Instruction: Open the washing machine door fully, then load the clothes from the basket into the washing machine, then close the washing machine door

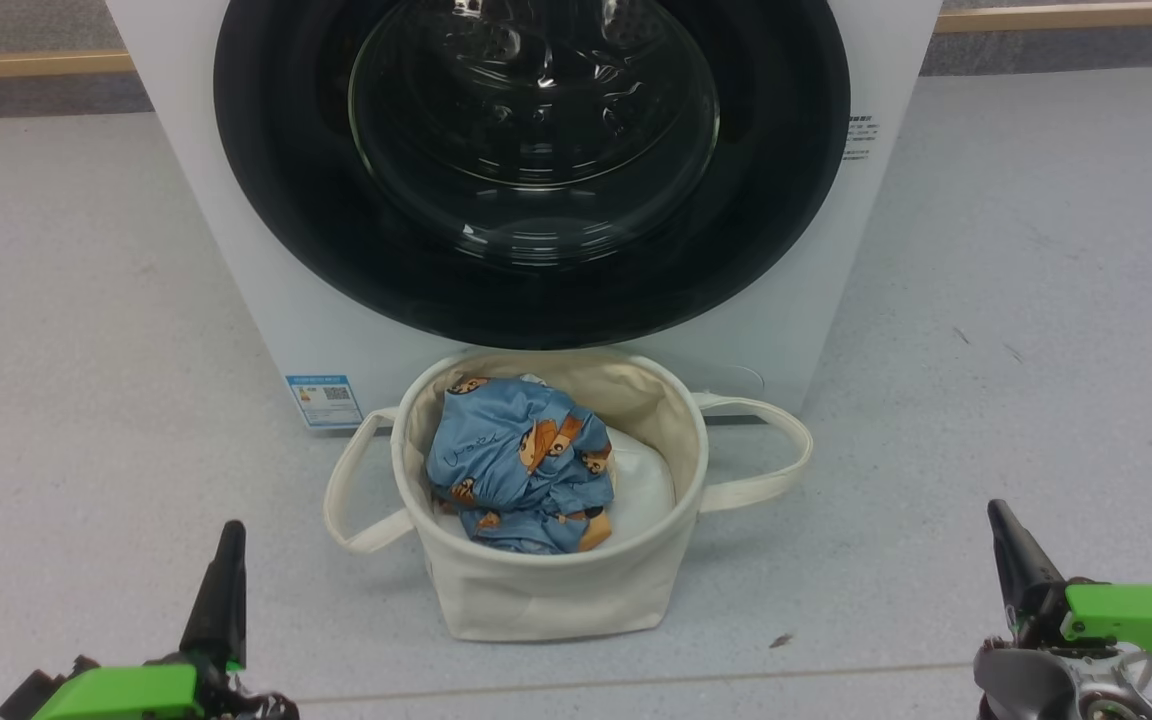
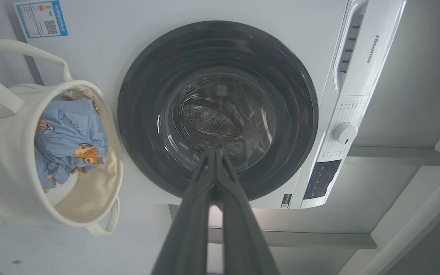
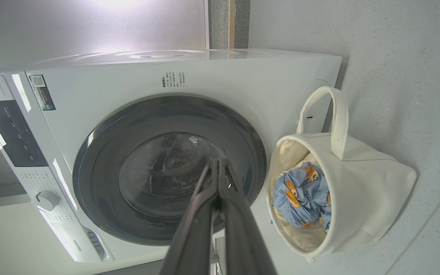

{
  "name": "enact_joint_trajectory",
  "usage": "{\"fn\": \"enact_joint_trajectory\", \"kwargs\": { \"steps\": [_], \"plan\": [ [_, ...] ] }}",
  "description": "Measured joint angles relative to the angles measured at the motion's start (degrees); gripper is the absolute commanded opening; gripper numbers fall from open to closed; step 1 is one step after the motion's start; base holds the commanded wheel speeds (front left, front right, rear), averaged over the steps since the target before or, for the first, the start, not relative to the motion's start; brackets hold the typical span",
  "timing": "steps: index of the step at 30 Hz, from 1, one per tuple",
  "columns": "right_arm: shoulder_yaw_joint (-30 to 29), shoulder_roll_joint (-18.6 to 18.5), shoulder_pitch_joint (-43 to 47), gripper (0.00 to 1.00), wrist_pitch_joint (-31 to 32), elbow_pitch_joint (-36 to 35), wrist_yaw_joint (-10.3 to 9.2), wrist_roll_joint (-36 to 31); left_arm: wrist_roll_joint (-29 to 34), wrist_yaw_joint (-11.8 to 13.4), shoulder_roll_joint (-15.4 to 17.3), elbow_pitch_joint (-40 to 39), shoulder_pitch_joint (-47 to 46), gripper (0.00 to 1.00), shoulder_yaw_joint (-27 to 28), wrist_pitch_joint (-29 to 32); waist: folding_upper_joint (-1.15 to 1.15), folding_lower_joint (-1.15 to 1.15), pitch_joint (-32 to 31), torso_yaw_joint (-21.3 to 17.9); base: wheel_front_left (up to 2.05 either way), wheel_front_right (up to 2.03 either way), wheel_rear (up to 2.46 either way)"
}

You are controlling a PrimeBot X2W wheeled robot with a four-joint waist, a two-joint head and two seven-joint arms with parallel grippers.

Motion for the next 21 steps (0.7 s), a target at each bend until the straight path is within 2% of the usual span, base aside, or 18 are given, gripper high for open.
{"fn": "enact_joint_trajectory", "kwargs": {
  "steps": [21],
  "plan": [
    [0.00,0.00,0.00,0.00,0.00,0.00,0.00,0.00,0.00,0.00,0.00,0.00,0.00,0.00,0.00,0.00,0.00,0.00,0.00,0.00,0.00,0.00,0.00]
  ]
}}
